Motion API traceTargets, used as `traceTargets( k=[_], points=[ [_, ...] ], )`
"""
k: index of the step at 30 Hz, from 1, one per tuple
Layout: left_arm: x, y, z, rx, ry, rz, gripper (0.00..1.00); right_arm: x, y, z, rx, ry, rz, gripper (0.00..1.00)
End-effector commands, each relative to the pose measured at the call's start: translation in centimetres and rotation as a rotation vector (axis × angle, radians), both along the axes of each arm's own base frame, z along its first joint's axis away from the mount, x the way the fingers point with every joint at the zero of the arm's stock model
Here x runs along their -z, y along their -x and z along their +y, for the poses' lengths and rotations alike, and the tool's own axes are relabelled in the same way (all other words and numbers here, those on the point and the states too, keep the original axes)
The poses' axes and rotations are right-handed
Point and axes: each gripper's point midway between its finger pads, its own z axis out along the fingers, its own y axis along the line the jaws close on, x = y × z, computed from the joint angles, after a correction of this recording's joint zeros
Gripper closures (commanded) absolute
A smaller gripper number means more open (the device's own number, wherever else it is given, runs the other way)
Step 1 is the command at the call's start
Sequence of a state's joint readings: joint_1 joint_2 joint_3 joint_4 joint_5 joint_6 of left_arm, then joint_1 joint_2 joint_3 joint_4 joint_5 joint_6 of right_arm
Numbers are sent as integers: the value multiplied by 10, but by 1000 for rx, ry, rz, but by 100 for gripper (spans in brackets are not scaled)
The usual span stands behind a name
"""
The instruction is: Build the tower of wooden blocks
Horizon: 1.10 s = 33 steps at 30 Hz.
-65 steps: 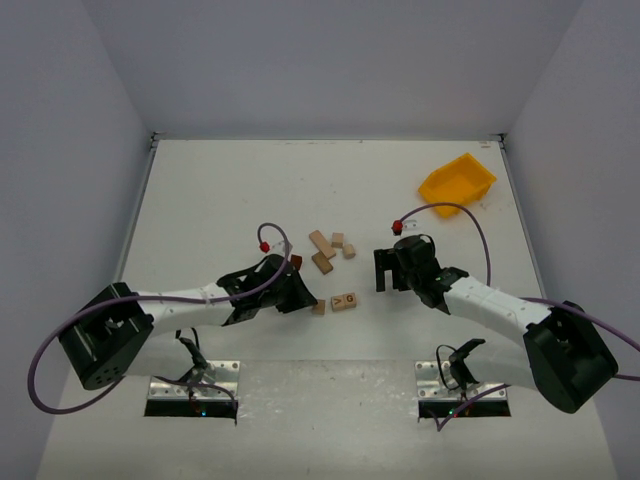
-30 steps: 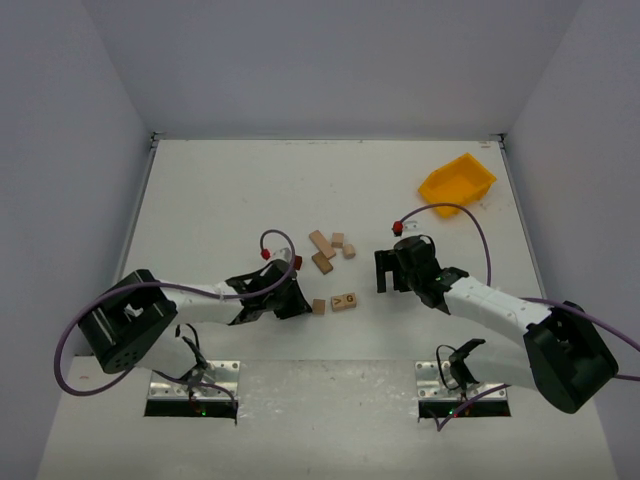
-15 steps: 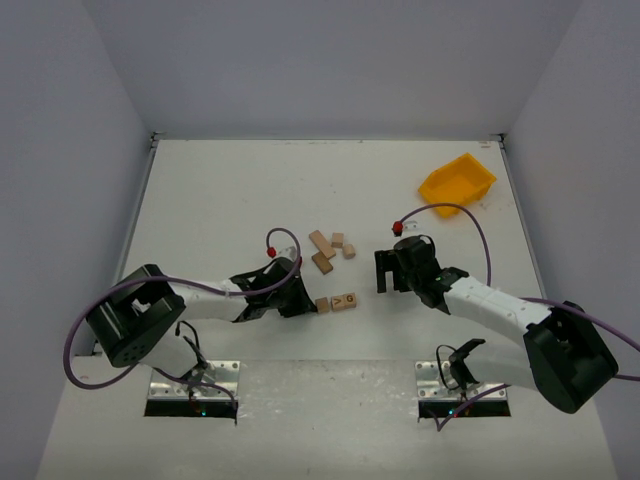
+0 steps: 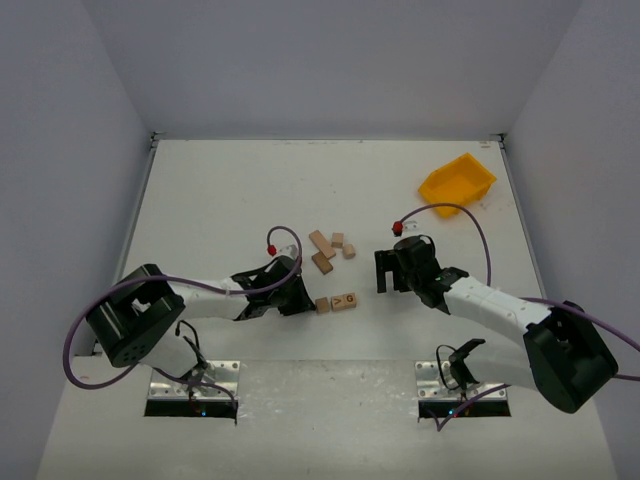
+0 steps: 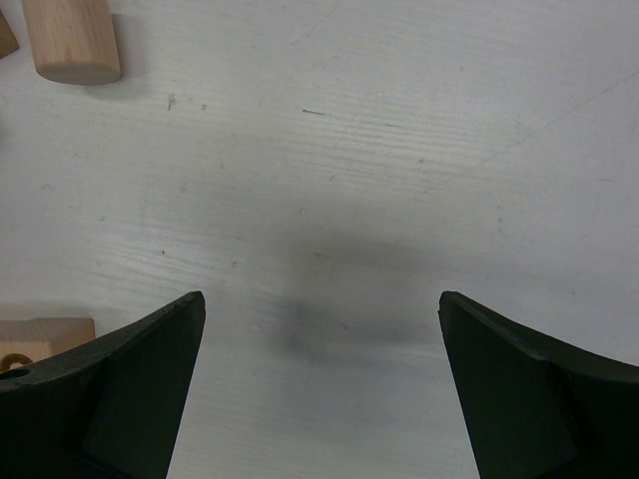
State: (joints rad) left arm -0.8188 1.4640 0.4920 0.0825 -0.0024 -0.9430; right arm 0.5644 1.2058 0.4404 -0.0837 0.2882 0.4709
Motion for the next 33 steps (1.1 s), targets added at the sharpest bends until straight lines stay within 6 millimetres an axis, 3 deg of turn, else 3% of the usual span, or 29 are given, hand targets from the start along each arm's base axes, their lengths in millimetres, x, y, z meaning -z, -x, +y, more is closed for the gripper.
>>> traceTargets(
  k=[1,10,33],
  points=[
    [-7,-12,-7,13,-21,-48,100,-15,-16,2,27,-13,-53,1],
    [-3,-6,-16,51,17,-18,100,-15,-15,2,27,-11,-53,1],
    [-6,0,-10,-26,68,-2,100,-10,-17,3,36,-1,-26,1]
  ],
)
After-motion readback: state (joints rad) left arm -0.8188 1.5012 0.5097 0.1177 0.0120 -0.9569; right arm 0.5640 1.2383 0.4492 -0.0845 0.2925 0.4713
